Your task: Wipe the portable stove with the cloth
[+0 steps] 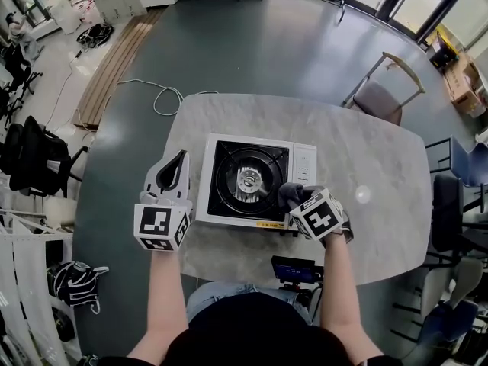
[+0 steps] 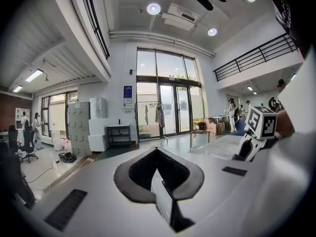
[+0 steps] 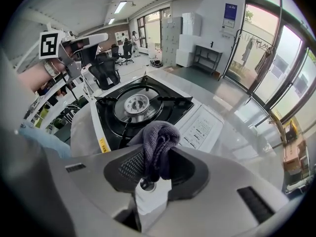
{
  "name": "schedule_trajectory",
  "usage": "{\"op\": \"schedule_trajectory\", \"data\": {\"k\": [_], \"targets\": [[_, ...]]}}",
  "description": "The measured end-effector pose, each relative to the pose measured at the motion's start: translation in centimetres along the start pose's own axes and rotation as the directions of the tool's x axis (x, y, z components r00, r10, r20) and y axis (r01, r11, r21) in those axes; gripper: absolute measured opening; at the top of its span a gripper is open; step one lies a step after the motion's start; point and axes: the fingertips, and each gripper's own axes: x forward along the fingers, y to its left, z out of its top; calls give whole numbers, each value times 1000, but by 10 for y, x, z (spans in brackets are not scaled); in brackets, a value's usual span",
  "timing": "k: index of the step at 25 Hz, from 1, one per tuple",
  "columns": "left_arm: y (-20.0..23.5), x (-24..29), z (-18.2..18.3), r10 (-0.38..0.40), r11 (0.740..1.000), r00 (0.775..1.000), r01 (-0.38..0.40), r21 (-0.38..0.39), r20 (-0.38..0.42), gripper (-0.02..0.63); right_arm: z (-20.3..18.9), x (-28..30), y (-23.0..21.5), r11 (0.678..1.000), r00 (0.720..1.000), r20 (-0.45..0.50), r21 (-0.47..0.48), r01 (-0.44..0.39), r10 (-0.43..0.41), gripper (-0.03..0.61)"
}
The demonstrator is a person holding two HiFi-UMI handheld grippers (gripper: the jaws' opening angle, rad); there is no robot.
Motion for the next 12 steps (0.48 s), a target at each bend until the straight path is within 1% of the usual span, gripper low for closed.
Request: {"op": "schedule_trajectory", "data": {"k": [5, 8, 12], "targets": [[0, 3, -4, 6, 1000, 1000, -6, -1, -19, 11, 21, 11, 0, 1000, 1000, -2, -28, -8, 7, 124], [6, 4, -6, 15, 1000, 1000, -15, -3, -24, 11, 30, 19, -9, 1000, 1000, -4, -1, 20, -20, 124], [10, 4, -9, 23, 1000, 999, -23, -6, -31, 11, 45, 23, -26, 998, 998, 26, 35, 54, -55, 124]]}}
